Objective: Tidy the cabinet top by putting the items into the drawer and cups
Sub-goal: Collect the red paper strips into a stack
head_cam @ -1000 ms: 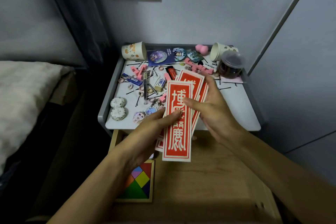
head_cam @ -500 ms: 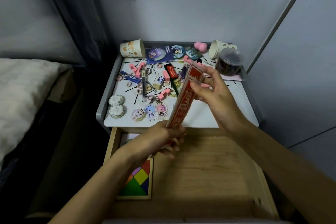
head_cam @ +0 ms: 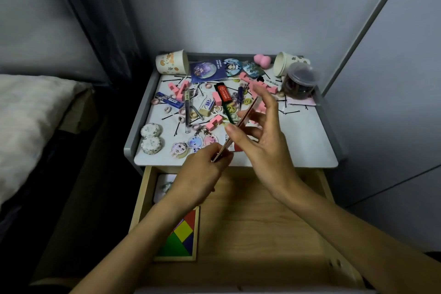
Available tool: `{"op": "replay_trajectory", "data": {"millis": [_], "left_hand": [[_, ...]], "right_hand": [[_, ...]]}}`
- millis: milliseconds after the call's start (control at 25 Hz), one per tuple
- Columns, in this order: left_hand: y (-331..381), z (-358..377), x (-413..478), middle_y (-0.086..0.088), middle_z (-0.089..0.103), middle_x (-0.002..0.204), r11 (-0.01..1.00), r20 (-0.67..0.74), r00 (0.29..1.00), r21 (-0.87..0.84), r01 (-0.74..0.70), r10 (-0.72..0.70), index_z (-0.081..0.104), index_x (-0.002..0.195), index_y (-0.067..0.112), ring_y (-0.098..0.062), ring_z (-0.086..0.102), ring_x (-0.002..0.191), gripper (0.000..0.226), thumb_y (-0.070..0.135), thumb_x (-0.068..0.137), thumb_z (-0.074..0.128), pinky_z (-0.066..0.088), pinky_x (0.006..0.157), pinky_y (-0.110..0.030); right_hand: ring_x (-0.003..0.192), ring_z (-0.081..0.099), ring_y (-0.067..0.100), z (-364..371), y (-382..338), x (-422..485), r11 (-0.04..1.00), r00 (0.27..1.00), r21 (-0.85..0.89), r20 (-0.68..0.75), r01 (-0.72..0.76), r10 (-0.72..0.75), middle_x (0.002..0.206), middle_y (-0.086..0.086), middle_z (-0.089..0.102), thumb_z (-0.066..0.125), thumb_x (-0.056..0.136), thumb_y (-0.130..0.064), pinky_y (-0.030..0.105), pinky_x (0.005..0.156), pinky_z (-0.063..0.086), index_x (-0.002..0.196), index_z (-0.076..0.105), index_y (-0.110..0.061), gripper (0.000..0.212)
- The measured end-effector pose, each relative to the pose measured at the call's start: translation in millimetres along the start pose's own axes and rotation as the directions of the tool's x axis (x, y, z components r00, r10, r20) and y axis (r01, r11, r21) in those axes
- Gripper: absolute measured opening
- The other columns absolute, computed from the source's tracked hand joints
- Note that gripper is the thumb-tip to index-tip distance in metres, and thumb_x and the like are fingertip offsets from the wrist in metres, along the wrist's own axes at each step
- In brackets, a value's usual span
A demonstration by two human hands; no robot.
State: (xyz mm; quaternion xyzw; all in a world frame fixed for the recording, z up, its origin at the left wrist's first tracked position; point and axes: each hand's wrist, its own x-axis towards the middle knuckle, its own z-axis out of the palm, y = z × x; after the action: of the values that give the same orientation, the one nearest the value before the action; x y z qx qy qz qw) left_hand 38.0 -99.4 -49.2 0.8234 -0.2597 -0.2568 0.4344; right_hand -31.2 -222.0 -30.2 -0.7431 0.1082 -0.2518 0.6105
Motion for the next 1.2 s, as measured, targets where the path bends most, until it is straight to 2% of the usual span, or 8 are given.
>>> {"op": "replay_trajectory", "data": {"millis": [240, 400, 520, 680, 760, 880, 1000, 1200], "left_hand": [[-9.4, 2.9, 0.5, -0.001, 0.066, 0.105, 0.970, -0.086, 0.984, 0.204, -0.133, 0.153, 0.062, 0.107, 0.020, -0.019, 0.060, 0.095, 0.021, 0.033, 0.099, 0.049, 0.050, 0.085, -0.047], [-8.6, 3.6, -1.8, 0.000, 0.065, 0.103, 0.958, -0.094, 0.972, 0.215, -0.192, 0.216, 0.061, 0.111, 0.021, -0.018, 0.060, 0.091, 0.021, 0.033, 0.099, 0.048, 0.051, 0.081, -0.044], [-6.5, 4.9, -8.9, 0.001, 0.066, 0.112, 0.840, -0.220, 0.906, 0.499, -0.213, 0.361, 0.054, 0.124, 0.025, -0.021, 0.063, 0.091, 0.030, 0.039, 0.097, 0.049, 0.052, 0.073, -0.038], [3.2, -0.9, -16.8, 0.005, 0.066, 0.086, 0.651, -0.268, 0.731, 0.695, -0.304, 0.627, 0.059, 0.101, 0.022, -0.017, 0.062, 0.067, 0.015, 0.036, 0.096, 0.056, 0.044, 0.047, -0.030], [3.1, -4.0, -17.5, 0.006, 0.065, 0.077, 0.641, -0.254, 0.732, 0.702, -0.310, 0.632, 0.059, 0.093, 0.021, -0.017, 0.060, 0.061, 0.016, 0.035, 0.098, 0.054, 0.045, 0.046, -0.034], [-0.5, -8.6, -16.2, 0.006, 0.070, 0.079, 0.805, -0.343, 0.794, 0.520, -0.285, 0.503, 0.060, 0.090, 0.022, -0.014, 0.065, 0.063, 0.027, 0.044, 0.097, 0.045, 0.053, 0.051, -0.036], [-3.0, -17.6, -12.6, 0.008, 0.072, 0.088, 0.980, -0.376, 0.907, 0.017, -0.197, 0.188, 0.062, 0.085, 0.018, -0.004, 0.070, 0.075, 0.020, 0.035, 0.094, 0.055, 0.061, 0.065, -0.031], [-4.2, -41.1, -23.2, -0.002, 0.075, 0.086, 0.955, -0.075, 0.996, -0.297, 0.019, -0.043, 0.064, 0.091, 0.003, -0.016, 0.073, 0.076, 0.022, 0.023, 0.097, 0.056, 0.059, 0.070, -0.036]], "right_hand": [[0.113, 0.061, 0.007, 1.6, -2.6, -1.7, 0.999, 1.000, 0.038, -0.007, 0.017, -0.017, 0.135, -0.013, 0.054, 0.071, 0.084, -0.032, 0.046, 0.093, 0.054, 0.144, 0.029, -0.044, 0.074], [0.102, 0.066, 0.012, 1.7, -3.2, -1.7, 0.997, 0.999, 0.071, -0.022, 0.031, -0.030, 0.106, -0.024, 0.064, 0.069, 0.088, -0.020, 0.042, 0.087, 0.056, 0.125, 0.037, -0.045, 0.055], [0.098, 0.067, 0.008, 0.6, -4.9, -0.3, 0.996, 0.998, 0.075, -0.042, 0.043, -0.040, 0.103, -0.029, 0.064, 0.065, 0.090, -0.013, 0.029, 0.082, 0.055, 0.126, 0.035, -0.040, 0.054], [0.100, 0.067, 0.009, 3.4, -2.8, -1.7, 0.997, 0.997, 0.078, -0.081, 0.024, -0.018, 0.104, -0.027, 0.065, 0.065, 0.091, -0.014, 0.035, 0.085, 0.057, 0.133, 0.033, -0.036, 0.058], [0.103, 0.066, 0.012, 5.6, 0.6, -4.5, 0.997, 0.997, 0.070, -0.080, 0.011, -0.005, 0.114, -0.015, 0.064, 0.071, 0.086, -0.024, 0.042, 0.086, 0.057, 0.138, 0.030, -0.040, 0.068], [0.100, 0.067, 0.009, 2.3, 6.6, -3.6, 0.992, 0.993, 0.091, -0.068, -0.092, 0.098, 0.116, 0.000, 0.062, 0.072, 0.078, -0.030, 0.030, 0.084, 0.057, 0.142, 0.021, -0.046, 0.084], [0.097, 0.069, 0.008, -3.7, 12.7, -0.6, 0.969, 0.971, 0.056, 0.031, -0.239, 0.238, 0.103, 0.000, 0.072, 0.063, 0.091, -0.020, 0.030, 0.088, 0.056, 0.125, 0.053, -0.025, 0.036], [0.082, 0.069, 0.009, -5.1, 18.3, -9.4, 0.952, 0.945, -0.102, 0.129, -0.290, 0.302, 0.093, -0.001, 0.074, 0.059, 0.094, -0.022, 0.020, 0.069, 0.052, 0.101, 0.069, -0.009, 0.018]]}}
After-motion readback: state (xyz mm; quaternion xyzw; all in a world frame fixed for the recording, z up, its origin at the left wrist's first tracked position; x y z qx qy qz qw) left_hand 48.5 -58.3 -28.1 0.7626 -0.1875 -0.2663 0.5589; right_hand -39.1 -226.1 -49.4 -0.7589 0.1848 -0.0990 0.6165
